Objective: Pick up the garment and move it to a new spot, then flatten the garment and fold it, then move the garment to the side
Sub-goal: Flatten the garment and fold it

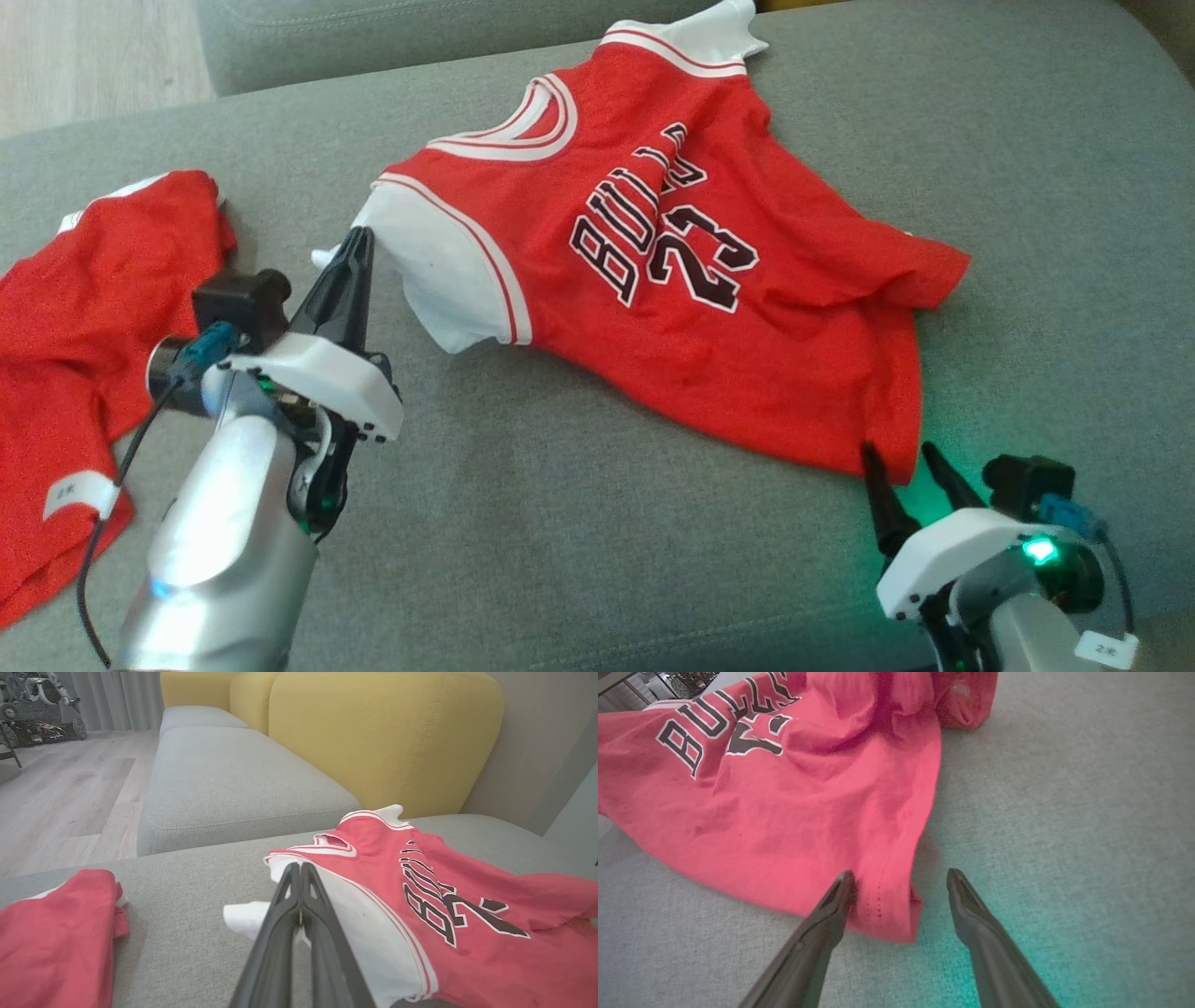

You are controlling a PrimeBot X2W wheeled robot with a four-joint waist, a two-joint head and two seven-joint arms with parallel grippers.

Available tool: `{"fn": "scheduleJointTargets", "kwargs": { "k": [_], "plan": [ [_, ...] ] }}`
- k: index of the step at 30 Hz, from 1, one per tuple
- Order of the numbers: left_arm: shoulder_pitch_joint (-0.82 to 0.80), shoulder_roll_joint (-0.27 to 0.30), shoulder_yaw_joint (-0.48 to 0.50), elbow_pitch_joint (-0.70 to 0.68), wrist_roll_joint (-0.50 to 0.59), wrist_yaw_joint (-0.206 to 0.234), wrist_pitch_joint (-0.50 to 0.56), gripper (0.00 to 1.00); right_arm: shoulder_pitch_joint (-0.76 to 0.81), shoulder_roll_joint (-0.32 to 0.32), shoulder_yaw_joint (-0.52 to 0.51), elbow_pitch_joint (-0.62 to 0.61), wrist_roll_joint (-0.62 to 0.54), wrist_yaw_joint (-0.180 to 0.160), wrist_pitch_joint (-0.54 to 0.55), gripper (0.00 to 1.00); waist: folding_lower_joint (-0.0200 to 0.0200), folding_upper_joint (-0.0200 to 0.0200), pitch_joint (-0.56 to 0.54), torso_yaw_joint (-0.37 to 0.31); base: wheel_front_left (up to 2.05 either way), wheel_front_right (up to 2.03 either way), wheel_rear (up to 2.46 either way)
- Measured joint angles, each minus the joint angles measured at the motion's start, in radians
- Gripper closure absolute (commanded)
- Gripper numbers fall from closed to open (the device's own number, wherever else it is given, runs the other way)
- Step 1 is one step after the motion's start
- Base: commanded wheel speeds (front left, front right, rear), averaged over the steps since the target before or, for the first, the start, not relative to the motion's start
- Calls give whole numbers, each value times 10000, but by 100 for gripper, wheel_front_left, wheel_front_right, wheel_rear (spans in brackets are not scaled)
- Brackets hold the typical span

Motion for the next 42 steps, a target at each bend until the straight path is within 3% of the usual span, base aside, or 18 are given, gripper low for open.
{"fn": "scheduleJointTargets", "kwargs": {
  "k": [6,14,15,16,17,22,28,34,42],
  "plan": [
    [233,69,82,-510,-174,416,48,100,10,-6,546,314,587,0,247,0,0,0,-67,-65,0,0,0],
    [316,128,65,-997,-205,499,236,100,-51,-23,709,598,922,0,255,0,0,0,-87,-10,0,0,0],
    [360,138,65,-1035,-205,500,272,100,-72,-31,765,629,970,0,280,53,0,0,-81,-4,0,0,0],
    [406,151,61,-1051,-207,500,316,100,-104,-42,828,648,976,0,313,93,0,0,-78,0,0,0,0],
    [438,159,58,-1053,-234,514,320,100,-140,-46,863,665,976,0,351,100,0,0,-80,5,0,0,0],
    [456,186,63,-1198,-313,593,324,100,-330,-23,700,500,709,0,169,100,0,0,-189,32,0,0,0],
    [623,84,316,-1513,-1057,566,426,100,-659,-186,523,-777,-180,0,-19,100,0,0,-510,75,0,0,0],
    [813,-79,823,-2268,-2069,410,788,100,-1566,-1356,541,-2378,-238,0,506,100,0,0,-1105,158,0,0,0],
    [498,-326,1216,-4437,-3114,566,1760,100,-3283,-2686,575,-3609,-127,0,1241,100,0,0,-1801,369,0,0,0]
  ]
}}
